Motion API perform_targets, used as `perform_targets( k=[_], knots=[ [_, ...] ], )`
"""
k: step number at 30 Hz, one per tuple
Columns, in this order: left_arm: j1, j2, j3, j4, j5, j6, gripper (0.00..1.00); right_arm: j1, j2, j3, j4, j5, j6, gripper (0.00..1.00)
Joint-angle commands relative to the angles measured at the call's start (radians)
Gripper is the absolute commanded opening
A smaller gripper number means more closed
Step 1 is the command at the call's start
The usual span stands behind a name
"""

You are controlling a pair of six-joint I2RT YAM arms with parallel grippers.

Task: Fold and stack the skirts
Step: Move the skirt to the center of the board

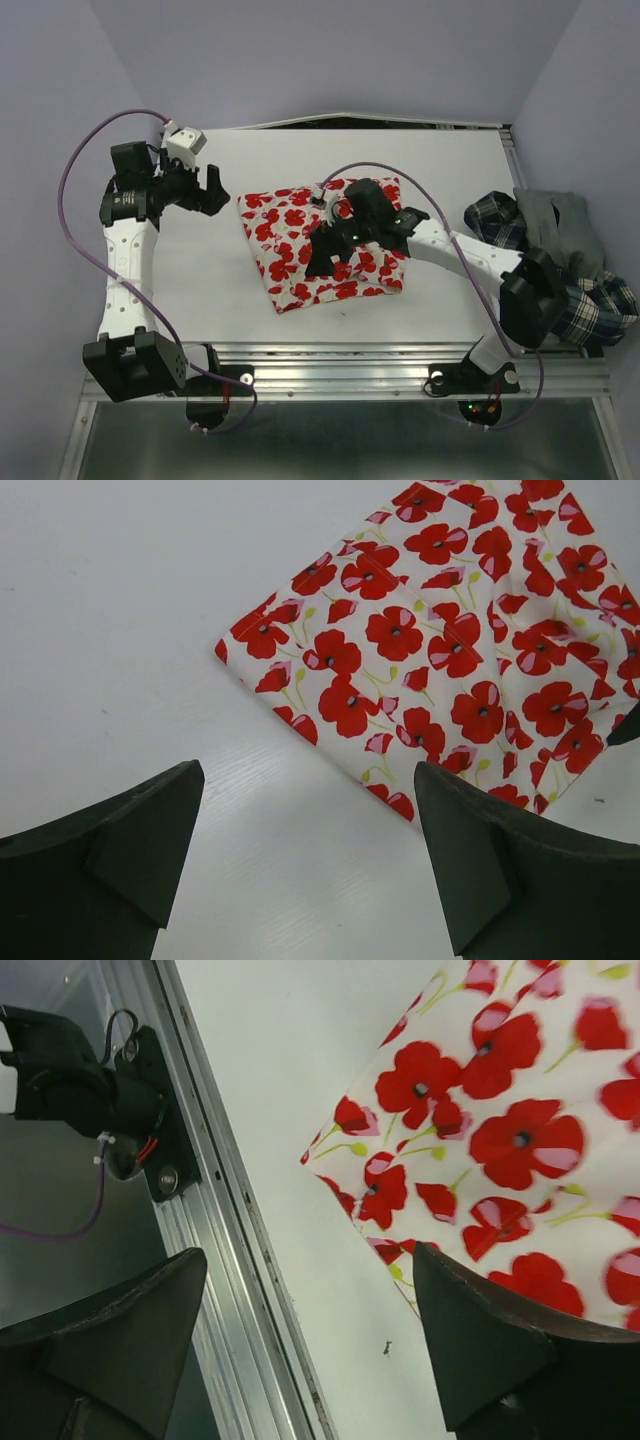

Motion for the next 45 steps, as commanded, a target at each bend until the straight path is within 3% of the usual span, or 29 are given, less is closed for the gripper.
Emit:
perform_targets(
  k=[1, 6, 9, 12, 16, 22, 25, 28, 32, 34, 36, 39, 43, 45],
  knots=[
    [-0.054, 0.017, -0.03, -0.036, -0.09, 0.123, 0.98, -0.073, -0.18, 0.015, -0.005, 0.077, -0.052, 0.88],
    [-0.217, 0.065, -0.089, 0.056, -0.262, 0.096, 0.97, -0.261, -0.144, -0.019, -0.086, 0.213, -0.056, 0.77],
    [-0.284, 0.14, -0.098, 0.056, -0.313, 0.091, 0.89, -0.276, -0.073, -0.016, -0.152, 0.363, -0.118, 0.72],
    [-0.347, 0.217, -0.13, 0.079, -0.391, 0.074, 0.79, -0.286, -0.024, -0.036, -0.2, 0.474, -0.129, 0.7],
    [-0.404, 0.337, -0.165, 0.091, -0.468, 0.072, 0.61, -0.286, 0.013, -0.074, -0.24, 0.51, -0.184, 0.67],
    [-0.43, 0.453, -0.245, 0.098, -0.609, 0.131, 0.46, -0.286, 0.066, -0.131, -0.297, 0.583, -0.277, 0.61],
    [-0.424, 0.465, -0.319, 0.123, -0.736, 0.189, 0.32, -0.286, 0.051, -0.178, -0.309, 0.613, -0.371, 0.6],
    [-0.392, 0.444, -0.34, 0.133, -0.781, 0.233, 0.31, -0.286, 0.039, -0.194, -0.314, 0.683, -0.441, 0.55],
    [-0.351, 0.378, -0.224, 0.101, -0.782, 0.241, 0.34, -0.286, -0.021, -0.14, -0.378, 0.653, -0.475, 0.53],
    [-0.349, 0.333, -0.172, 0.075, -0.746, 0.237, 0.39, -0.286, -0.044, -0.087, -0.428, 0.553, -0.486, 0.57],
    [-0.351, 0.297, -0.1, 0.001, -0.588, 0.241, 0.43, -0.286, -0.085, -0.033, -0.458, 0.453, -0.486, 0.66],
    [-0.409, 0.214, -0.082, -0.063, -0.45, 0.253, 0.59, -0.286, -0.139, -0.01, -0.464, 0.364, -0.448, 0.71],
    [-0.588, 0.131, -0.182, -0.056, -0.426, 0.246, 0.69, -0.286, -0.113, 0.013, -0.412, 0.413, -0.425, 0.66],
    [-0.712, 0.112, -0.254, -0.018, -0.464, 0.224, 0.8, -0.297, -0.072, 0.03, -0.403, 0.459, -0.432, 0.62]
  ],
)
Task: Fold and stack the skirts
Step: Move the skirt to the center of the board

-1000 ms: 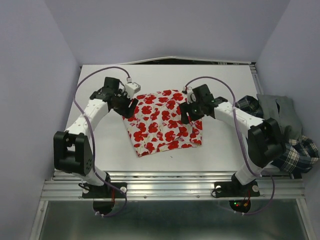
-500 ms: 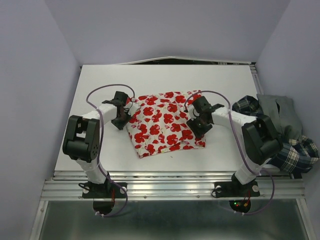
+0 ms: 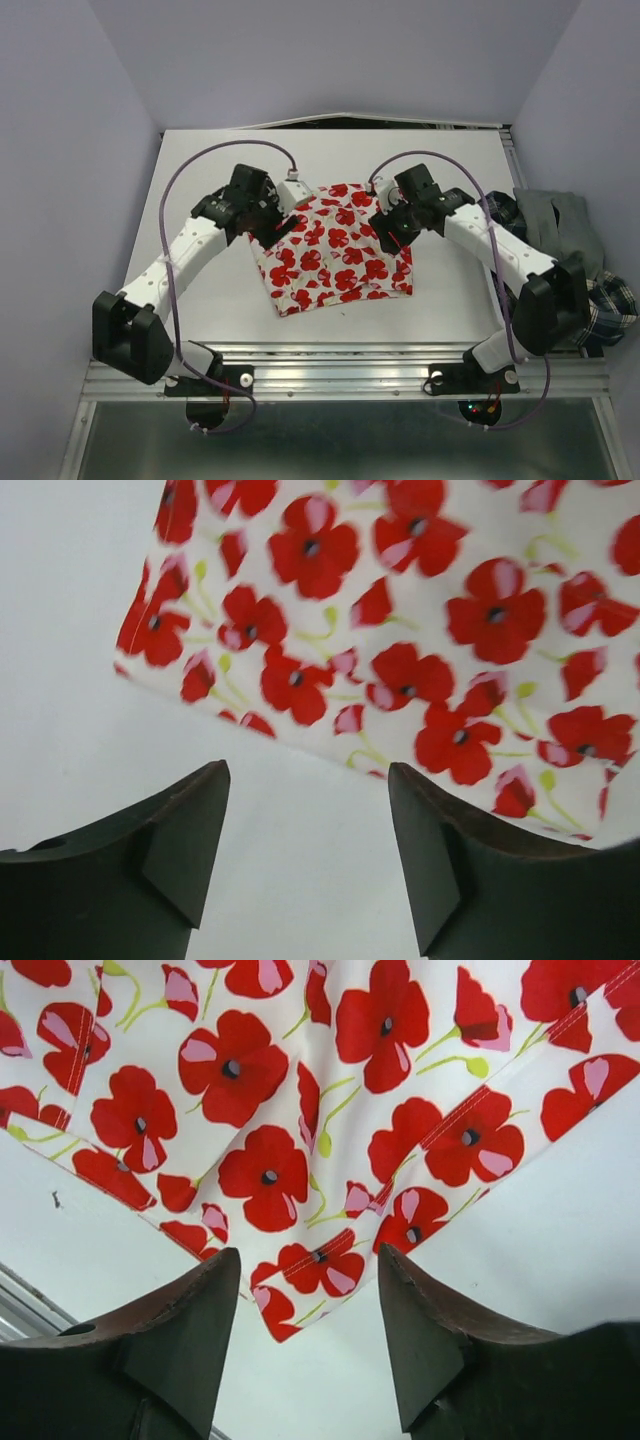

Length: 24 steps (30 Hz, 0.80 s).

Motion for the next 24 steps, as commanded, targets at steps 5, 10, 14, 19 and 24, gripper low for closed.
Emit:
perform_targets(
  k=[5, 10, 14, 19, 24],
  knots=[
    [-0.324, 0.023, -0.217, 0.028, -0.008, -0.075, 0.81, -0.042, 0.176, 0.037, 0.064, 0.116, 0.017, 0.55],
    [-0.419, 0.106, -0.277, 0.062, -0.075, -0.094, 0.71, -0.061, 0.229, 0.006, 0.107, 0.15, 0.007, 0.53],
    [-0.429, 0.152, -0.352, 0.053, -0.169, -0.075, 0.47, -0.07, 0.268, -0.022, 0.121, 0.167, -0.012, 0.52],
    [-0.413, 0.085, -0.447, 0.026, -0.264, -0.045, 0.21, -0.07, 0.281, -0.046, 0.108, 0.155, -0.016, 0.52],
    [-0.349, -0.042, -0.481, -0.048, -0.258, 0.026, 0.02, -0.07, 0.262, -0.08, 0.068, 0.092, -0.019, 0.48]
  ],
)
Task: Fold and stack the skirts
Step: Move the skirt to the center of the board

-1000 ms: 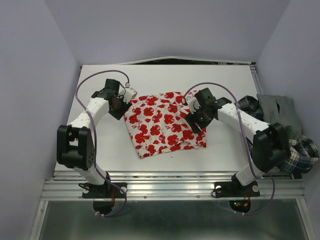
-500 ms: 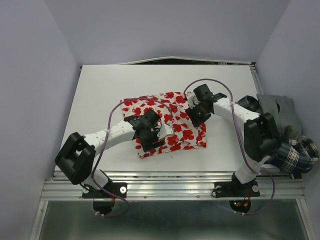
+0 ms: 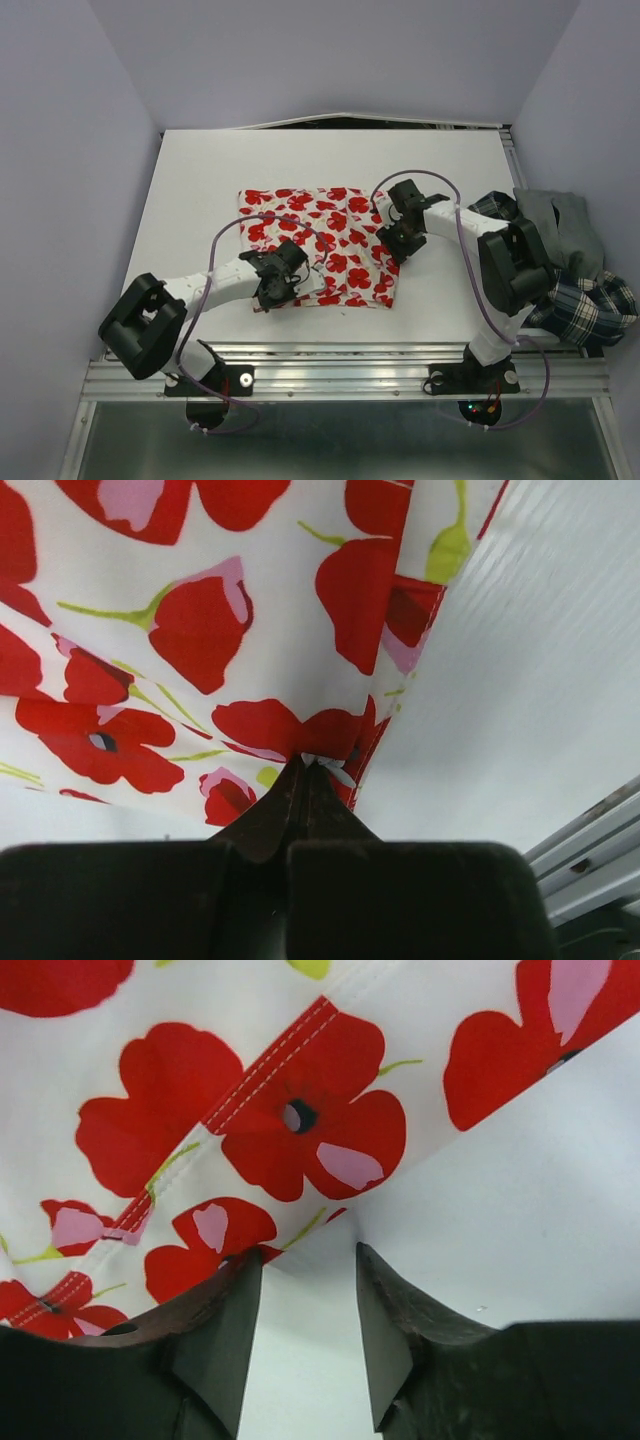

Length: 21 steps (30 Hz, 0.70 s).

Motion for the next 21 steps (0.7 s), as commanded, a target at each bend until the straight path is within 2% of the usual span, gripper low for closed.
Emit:
perform_targets(
  k=[1, 4, 8, 13, 17, 18, 19, 21],
  knots=[
    [0.049, -0.093, -0.029, -0.126, -0.038, 0.066, 0.03, 0.0, -0.026, -0.029, -0.025, -0.071, -0.013, 0.46],
    [0.1, -0.156, -0.024, -0.143, -0.07, 0.11, 0.03, 0.0, -0.062, -0.03, -0.07, -0.152, -0.005, 0.42],
    [0.206, -0.231, 0.022, -0.12, -0.049, 0.176, 0.0, 0.028, -0.101, -0.014, -0.076, -0.172, 0.025, 0.43],
    [0.221, -0.209, 0.057, -0.19, 0.016, 0.207, 0.0, 0.028, -0.138, 0.064, -0.059, -0.203, 0.068, 0.46],
    [0.221, -0.18, 0.014, -0.291, 0.105, 0.245, 0.18, 0.028, -0.125, 0.173, -0.059, -0.221, 0.071, 0.5],
    [0.22, -0.18, -0.012, -0.299, 0.115, 0.256, 0.18, 0.028, -0.115, 0.189, -0.055, -0.218, 0.067, 0.5],
    [0.22, -0.182, -0.024, -0.305, 0.114, 0.273, 0.18, 0.028, -0.1, 0.206, -0.055, -0.211, 0.052, 0.51],
    [0.224, -0.183, -0.043, -0.315, 0.087, 0.276, 0.09, 0.028, -0.042, 0.262, -0.056, -0.191, 0.035, 0.5]
  ],
)
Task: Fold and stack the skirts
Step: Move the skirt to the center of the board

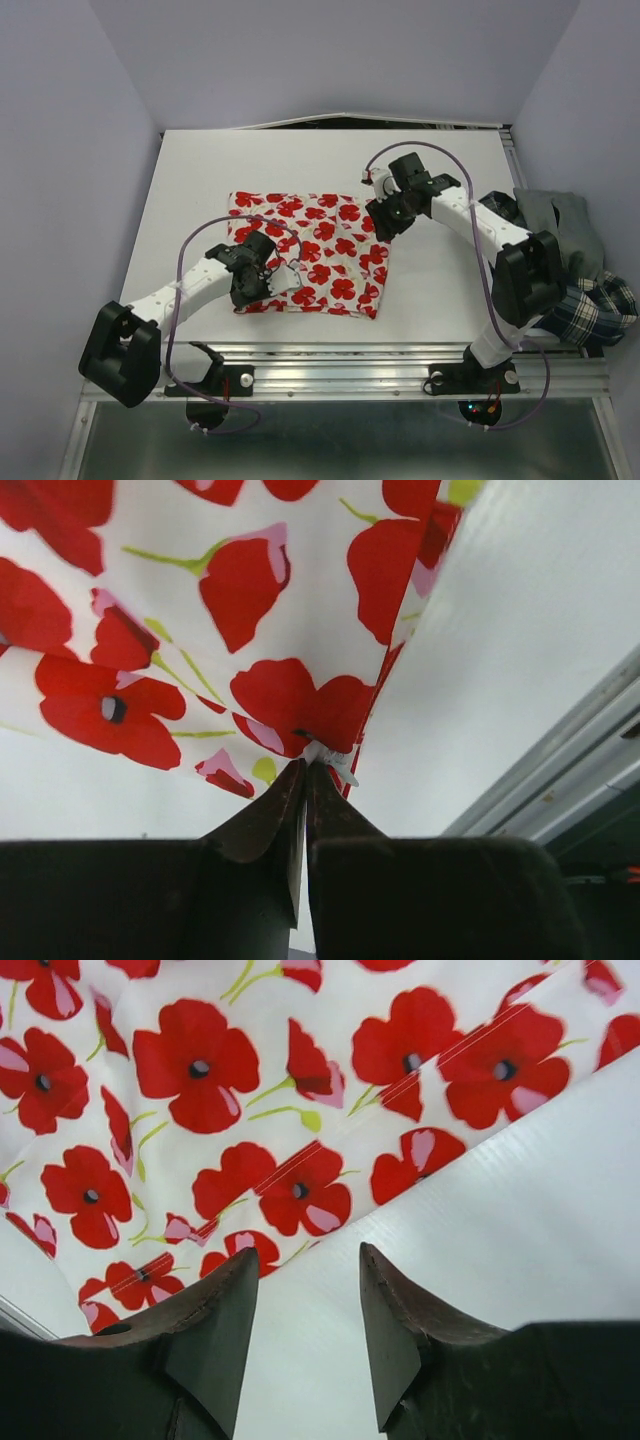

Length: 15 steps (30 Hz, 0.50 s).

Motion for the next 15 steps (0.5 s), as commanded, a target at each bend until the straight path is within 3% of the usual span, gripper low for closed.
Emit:
perform_targets(
  k=[1, 3, 7, 10, 11, 15],
  knots=[
    [0.006, -0.005, -0.04, -0.089, 0.005, 0.044, 0.04, 0.004, 0.069, 0.106, 0.018, 0.008, -0.027, 0.5],
    [0.004, -0.009, -0.058, -0.067, -0.089, 0.036, 0.0, 0.004, 0.133, 0.128, 0.022, 0.014, -0.042, 0.5],
    [0.03, -0.018, -0.054, -0.04, -0.162, 0.032, 0.02, 0.004, 0.244, 0.134, 0.032, 0.025, -0.068, 0.49],
    [0.064, -0.042, -0.006, -0.072, -0.156, 0.059, 0.32, 0.004, 0.315, 0.11, 0.051, 0.052, -0.077, 0.48],
    [0.082, -0.064, 0.021, -0.083, -0.164, 0.07, 0.46, 0.004, 0.33, 0.087, 0.065, 0.068, -0.082, 0.47],
    [0.186, -0.098, 0.132, -0.121, -0.178, 0.127, 0.56, 0.004, 0.356, 0.013, 0.078, 0.166, -0.105, 0.45]
  ],
)
